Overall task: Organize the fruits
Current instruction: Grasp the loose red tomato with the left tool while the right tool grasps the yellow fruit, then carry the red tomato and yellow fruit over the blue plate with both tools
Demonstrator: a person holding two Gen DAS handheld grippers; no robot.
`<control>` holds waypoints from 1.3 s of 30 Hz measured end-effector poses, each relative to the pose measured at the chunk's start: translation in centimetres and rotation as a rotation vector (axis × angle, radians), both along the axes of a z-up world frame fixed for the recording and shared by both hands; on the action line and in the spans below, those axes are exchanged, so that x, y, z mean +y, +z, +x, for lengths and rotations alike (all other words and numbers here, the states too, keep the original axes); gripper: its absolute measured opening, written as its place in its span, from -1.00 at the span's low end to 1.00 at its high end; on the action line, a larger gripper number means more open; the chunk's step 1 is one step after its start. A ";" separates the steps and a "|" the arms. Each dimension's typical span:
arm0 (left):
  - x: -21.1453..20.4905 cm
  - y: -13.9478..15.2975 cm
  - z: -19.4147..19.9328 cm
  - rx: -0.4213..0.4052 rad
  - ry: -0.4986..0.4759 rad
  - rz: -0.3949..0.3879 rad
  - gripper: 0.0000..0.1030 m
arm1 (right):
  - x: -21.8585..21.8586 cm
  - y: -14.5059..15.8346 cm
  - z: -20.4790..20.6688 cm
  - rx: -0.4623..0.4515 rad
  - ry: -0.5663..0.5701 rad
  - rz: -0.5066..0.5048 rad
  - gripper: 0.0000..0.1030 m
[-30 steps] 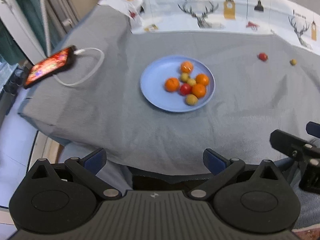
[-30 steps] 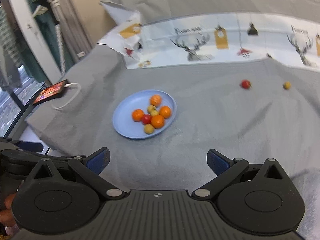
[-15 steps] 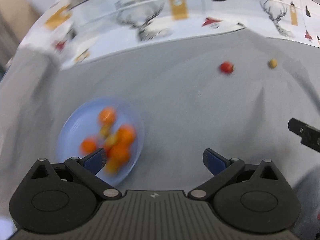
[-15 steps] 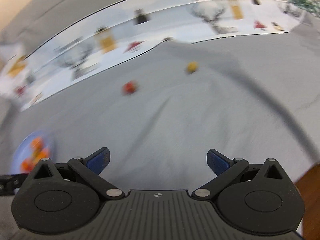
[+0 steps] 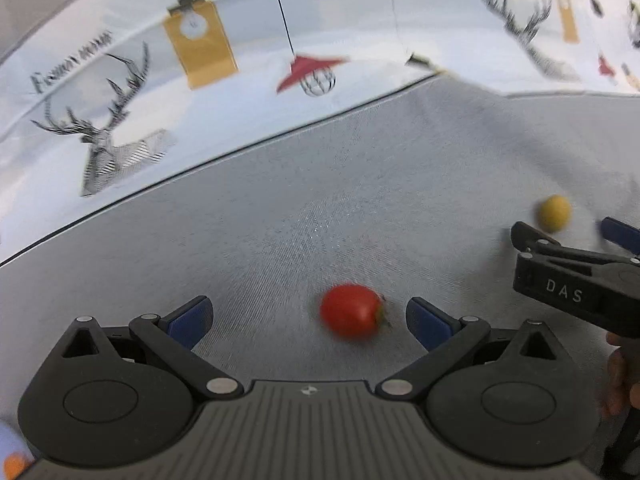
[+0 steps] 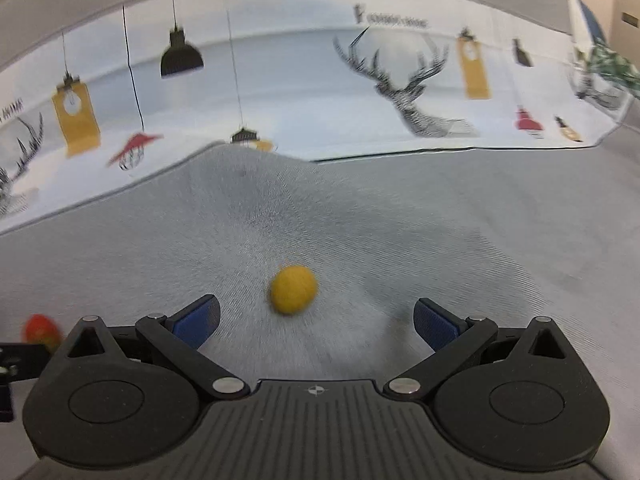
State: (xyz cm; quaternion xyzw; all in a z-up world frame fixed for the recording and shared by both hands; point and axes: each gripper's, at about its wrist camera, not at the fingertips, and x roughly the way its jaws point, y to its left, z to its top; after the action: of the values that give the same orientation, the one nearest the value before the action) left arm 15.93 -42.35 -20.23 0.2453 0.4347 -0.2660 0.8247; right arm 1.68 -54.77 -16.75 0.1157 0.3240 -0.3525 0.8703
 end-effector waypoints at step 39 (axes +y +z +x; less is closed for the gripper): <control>25.9 19.3 -16.9 0.006 0.130 -0.044 -0.35 | 22.2 15.0 -15.1 -0.256 0.324 0.172 -0.46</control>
State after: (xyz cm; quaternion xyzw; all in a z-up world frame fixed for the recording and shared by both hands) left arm -0.96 -16.41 -0.94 0.1975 0.4461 -0.2224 0.8441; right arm -13.38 -32.53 -1.75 0.1798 0.2541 -0.1613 0.9365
